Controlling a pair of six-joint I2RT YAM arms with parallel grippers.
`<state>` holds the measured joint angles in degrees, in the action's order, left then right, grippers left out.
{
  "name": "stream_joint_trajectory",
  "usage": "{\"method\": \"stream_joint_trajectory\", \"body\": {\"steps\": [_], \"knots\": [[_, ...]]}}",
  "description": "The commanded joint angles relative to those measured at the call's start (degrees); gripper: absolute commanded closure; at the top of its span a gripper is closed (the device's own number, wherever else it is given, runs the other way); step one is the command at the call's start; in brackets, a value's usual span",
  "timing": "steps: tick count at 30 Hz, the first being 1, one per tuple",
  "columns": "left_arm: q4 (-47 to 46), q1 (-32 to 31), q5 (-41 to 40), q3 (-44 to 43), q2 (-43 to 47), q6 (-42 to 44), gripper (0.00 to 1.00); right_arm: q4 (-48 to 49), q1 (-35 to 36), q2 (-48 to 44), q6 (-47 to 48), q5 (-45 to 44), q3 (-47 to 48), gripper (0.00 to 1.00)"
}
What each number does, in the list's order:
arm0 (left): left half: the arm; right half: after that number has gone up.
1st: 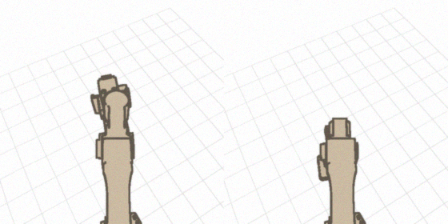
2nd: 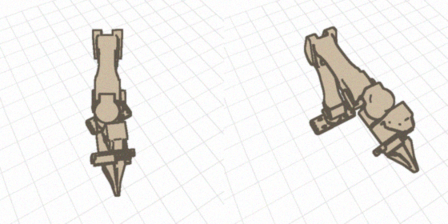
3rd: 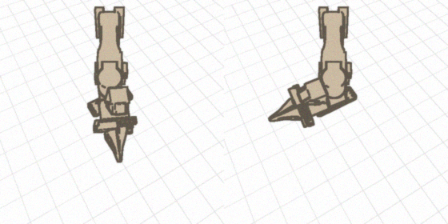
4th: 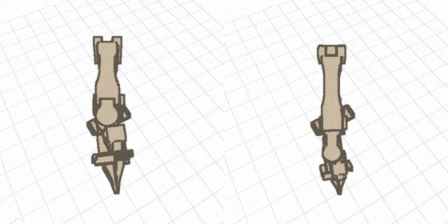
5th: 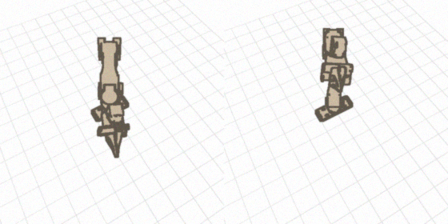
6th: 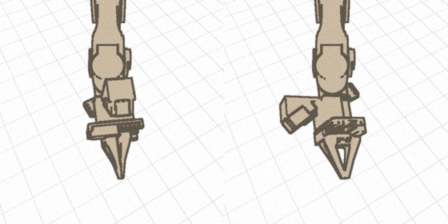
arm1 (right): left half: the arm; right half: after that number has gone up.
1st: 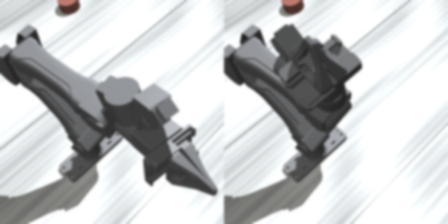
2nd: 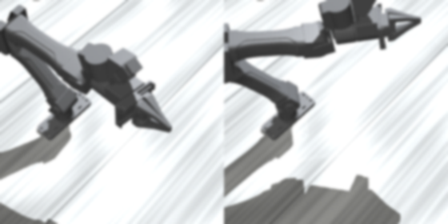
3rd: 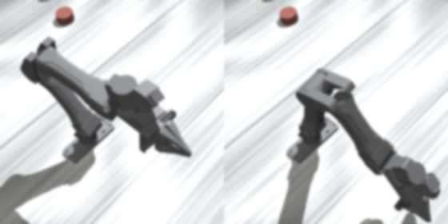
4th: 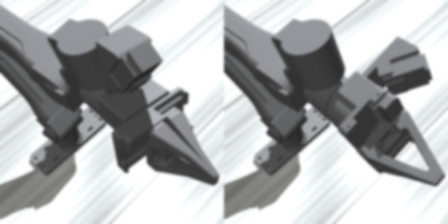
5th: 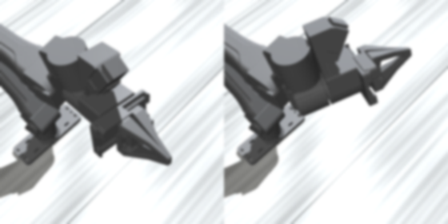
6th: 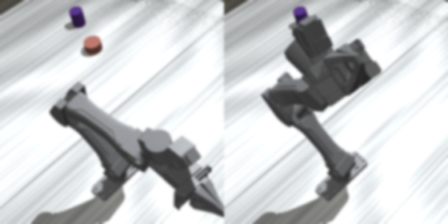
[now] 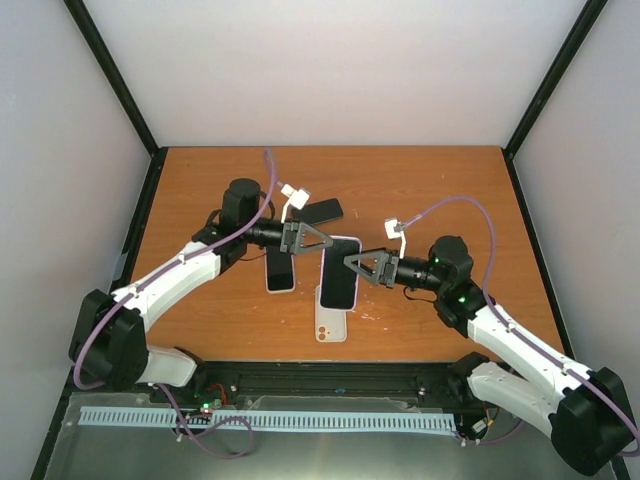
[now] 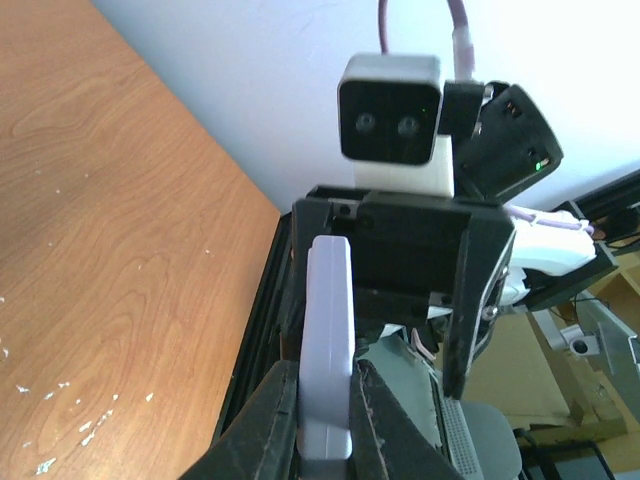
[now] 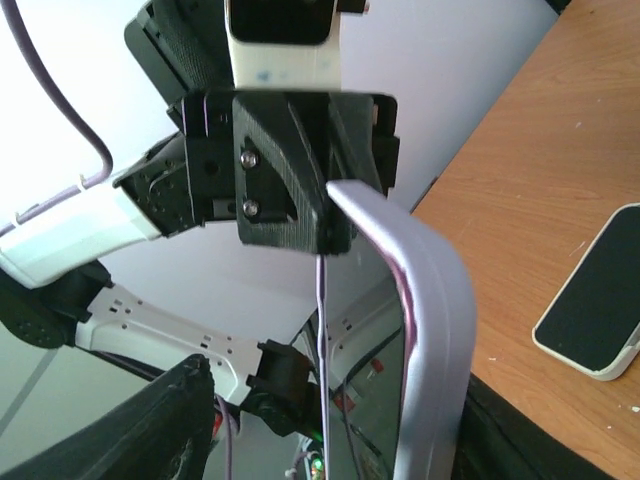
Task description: Put the phone into the phone case
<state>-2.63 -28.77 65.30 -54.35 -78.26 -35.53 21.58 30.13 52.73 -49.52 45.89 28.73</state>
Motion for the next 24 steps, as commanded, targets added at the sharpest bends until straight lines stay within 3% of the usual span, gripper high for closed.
{"method": "stream_joint_trajectory", "body": {"steps": [1,9,12,20,24], "knots": [[-7.62,-0.18,-1.67,-0.90,3.55,-4.60,1.00,-0.75,2.21,-1.38,1.10,-0.16,-0.56,0.44],[-10.60,-0.18,-6.00,0.43,6.56,-7.20,0.99,-3.02,2.39,-4.15,2.39,-3.34,-1.45,0.79],[-8.76,-0.15,-7.47,-0.08,6.90,-6.02,0.94,-2.58,2.39,-4.48,2.21,-3.25,-1.77,0.87],[4.45,-0.14,-11.95,-4.86,6.48,2.76,0.60,-1.13,2.41,-5.16,0.80,-2.56,-1.50,0.93],[8.78,-0.14,-12.66,-6.92,6.23,5.71,0.50,-0.21,2.47,-5.13,-0.08,-2.32,-1.61,0.93]]}}
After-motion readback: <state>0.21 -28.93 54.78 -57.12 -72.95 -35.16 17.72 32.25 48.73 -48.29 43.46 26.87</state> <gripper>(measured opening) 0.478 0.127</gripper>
